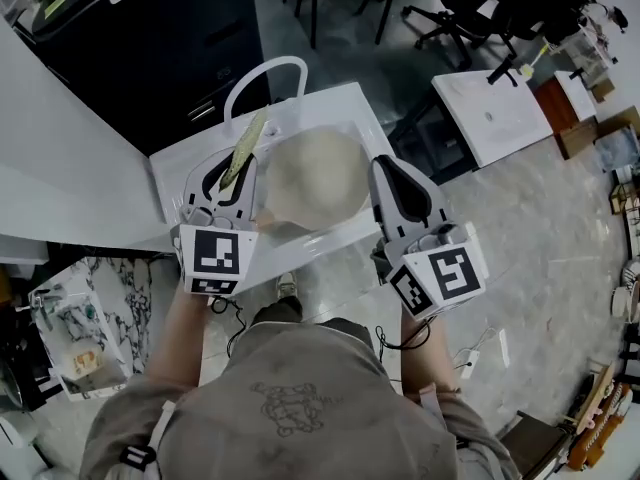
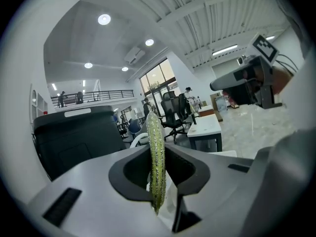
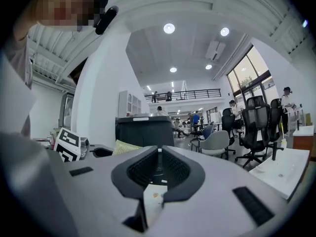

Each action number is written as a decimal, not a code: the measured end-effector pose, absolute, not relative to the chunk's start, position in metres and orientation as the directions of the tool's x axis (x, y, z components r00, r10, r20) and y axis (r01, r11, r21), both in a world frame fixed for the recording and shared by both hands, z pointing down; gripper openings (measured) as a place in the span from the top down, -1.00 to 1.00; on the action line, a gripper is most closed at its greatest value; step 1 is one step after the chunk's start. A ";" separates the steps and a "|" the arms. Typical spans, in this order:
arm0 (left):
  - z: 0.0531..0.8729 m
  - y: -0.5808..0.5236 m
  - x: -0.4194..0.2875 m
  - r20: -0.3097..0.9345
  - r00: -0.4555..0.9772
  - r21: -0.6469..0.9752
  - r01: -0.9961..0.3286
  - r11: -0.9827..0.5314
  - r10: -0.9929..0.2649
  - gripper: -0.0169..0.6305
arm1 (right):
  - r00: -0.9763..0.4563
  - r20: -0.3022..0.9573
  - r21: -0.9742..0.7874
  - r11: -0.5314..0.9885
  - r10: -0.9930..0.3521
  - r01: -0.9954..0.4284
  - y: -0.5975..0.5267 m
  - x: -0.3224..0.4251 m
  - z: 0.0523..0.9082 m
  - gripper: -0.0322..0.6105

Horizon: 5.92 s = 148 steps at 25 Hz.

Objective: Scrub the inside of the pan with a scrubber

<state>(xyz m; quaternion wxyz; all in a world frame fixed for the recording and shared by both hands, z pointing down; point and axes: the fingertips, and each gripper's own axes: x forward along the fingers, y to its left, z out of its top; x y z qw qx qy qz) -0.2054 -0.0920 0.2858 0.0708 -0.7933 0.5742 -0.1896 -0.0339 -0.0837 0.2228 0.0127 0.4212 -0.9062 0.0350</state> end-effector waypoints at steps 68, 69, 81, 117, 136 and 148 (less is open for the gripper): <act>0.655 -0.212 -0.120 0.844 0.006 -0.506 -0.328 -0.798 -0.537 0.70 | -0.683 0.369 -0.346 0.589 -0.630 -0.730 -0.213 0.009 0.433 0.78; 0.657 -0.210 -0.118 0.850 0.000 -0.500 -0.318 -0.805 -0.528 0.70 | -0.682 0.370 -0.345 0.588 -0.631 -0.732 -0.213 0.010 0.433 0.78; 0.679 -0.158 -0.099 0.949 0.087 -0.243 -0.409 -0.880 -0.302 0.70 | -0.675 0.375 -0.355 0.575 -0.635 -0.737 -0.204 0.023 0.434 0.78; 0.536 -0.208 -0.105 0.610 0.640 0.171 -0.682 -0.711 -0.467 0.71 | -0.675 0.345 -0.437 0.525 -0.653 -0.731 -0.180 0.042 0.430 0.78; 0.649 -0.247 -0.104 0.762 0.218 -0.311 -0.702 -0.640 -0.609 0.70 | -0.653 0.339 -0.445 0.496 -0.677 -0.745 -0.183 0.042 0.435 0.78; 0.674 -0.193 -0.060 0.847 0.382 -0.078 -0.598 -0.798 -0.369 0.70 | -0.643 0.344 -0.429 0.495 -0.684 -0.755 -0.179 0.044 0.433 0.78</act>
